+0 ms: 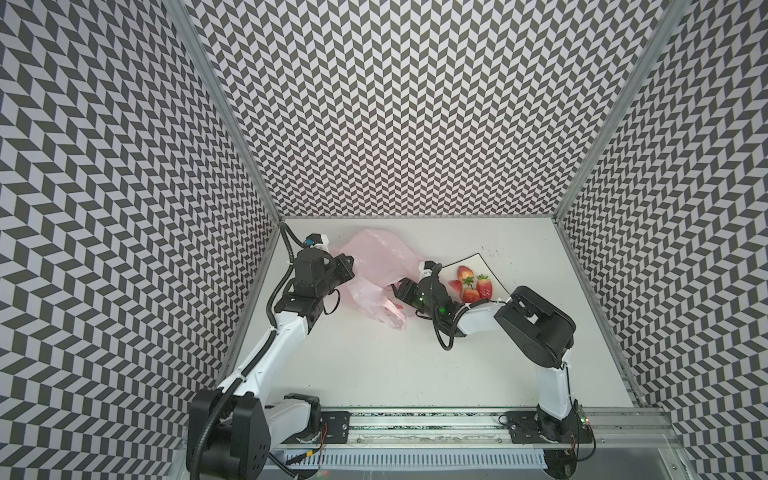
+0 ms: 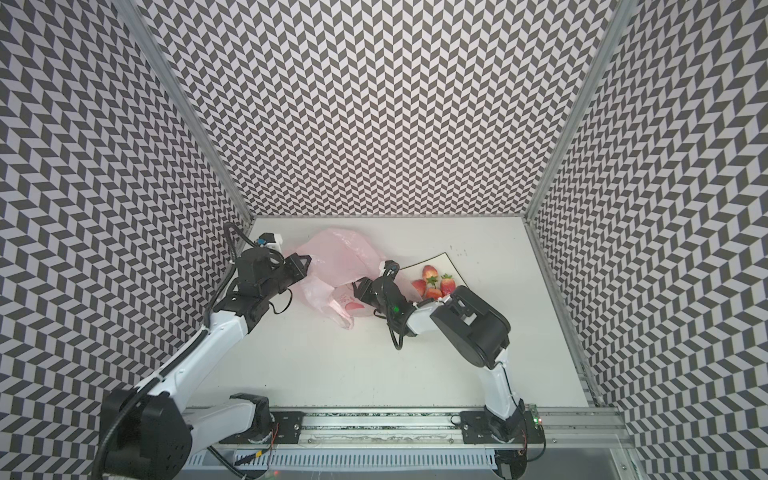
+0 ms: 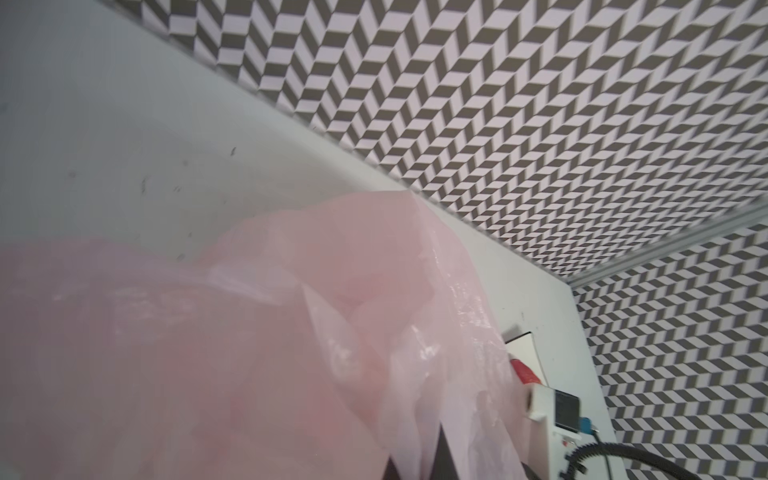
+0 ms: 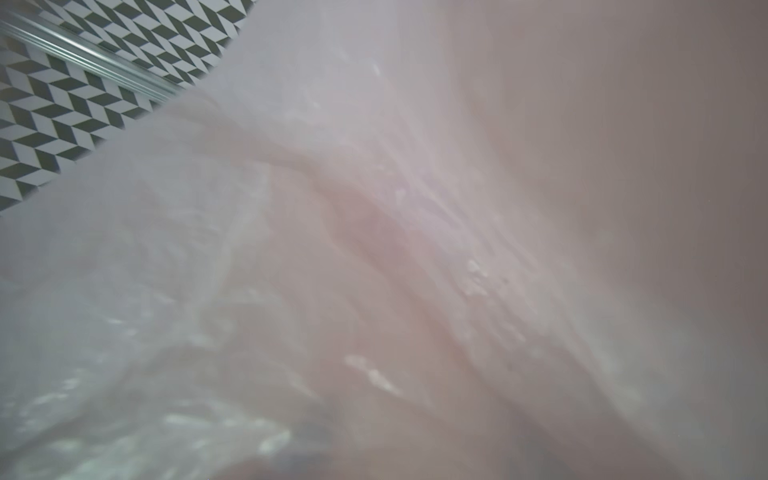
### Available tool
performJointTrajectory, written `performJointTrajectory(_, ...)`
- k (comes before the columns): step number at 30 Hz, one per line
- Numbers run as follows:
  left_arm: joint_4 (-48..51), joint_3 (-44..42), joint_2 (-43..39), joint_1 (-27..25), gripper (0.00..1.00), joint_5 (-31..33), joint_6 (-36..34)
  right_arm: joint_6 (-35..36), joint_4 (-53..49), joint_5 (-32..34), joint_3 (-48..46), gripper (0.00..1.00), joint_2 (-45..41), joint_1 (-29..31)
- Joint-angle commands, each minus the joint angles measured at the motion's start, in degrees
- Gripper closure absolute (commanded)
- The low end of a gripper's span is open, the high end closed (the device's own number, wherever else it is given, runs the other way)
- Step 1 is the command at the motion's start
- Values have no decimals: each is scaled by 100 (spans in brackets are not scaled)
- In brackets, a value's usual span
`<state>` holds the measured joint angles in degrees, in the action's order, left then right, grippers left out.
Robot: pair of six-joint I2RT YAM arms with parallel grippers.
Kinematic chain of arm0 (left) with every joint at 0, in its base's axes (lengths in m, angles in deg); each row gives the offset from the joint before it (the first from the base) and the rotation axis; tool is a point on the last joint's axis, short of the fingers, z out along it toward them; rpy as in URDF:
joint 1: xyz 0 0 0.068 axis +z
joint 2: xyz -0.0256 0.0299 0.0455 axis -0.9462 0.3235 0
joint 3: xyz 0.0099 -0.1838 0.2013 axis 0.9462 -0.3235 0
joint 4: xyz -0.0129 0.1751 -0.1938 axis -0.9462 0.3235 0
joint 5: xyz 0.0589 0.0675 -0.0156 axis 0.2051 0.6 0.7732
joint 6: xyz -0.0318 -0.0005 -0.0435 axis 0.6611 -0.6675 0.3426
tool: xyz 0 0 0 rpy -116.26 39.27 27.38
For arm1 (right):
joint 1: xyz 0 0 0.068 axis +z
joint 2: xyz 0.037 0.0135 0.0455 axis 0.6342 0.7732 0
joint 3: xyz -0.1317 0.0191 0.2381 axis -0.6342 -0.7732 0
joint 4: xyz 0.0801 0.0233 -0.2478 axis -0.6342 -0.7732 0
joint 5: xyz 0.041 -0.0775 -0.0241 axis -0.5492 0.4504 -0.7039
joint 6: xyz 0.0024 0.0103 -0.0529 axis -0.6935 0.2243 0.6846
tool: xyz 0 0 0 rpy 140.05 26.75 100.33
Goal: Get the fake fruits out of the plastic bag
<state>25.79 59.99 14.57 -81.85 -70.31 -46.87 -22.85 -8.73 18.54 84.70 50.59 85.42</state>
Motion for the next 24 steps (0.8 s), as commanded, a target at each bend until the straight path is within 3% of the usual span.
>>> performJointTrajectory(1, -256, 8, -424, -378, 100, -91, -596, 94, 476, -278, -102, 38, -274, 34)
performJointTrajectory(8, -297, -58, -888, -1203, 100, -420, -1409, 227, 417, -176, -373, 37, -376, 60)
performJointTrajectory(11, -187, -257, -966, -1091, 100, -118, -1352, 310, 346, -133, -418, 36, -345, 61)
performJointTrajectory(16, -71, -741, -1000, -433, 100, -289, -754, 580, 47, 145, -520, 36, -429, 77)
performJointTrajectory(24, 200, -1342, -1364, -342, 100, 236, -321, 1214, -629, 793, -526, 34, -630, 122)
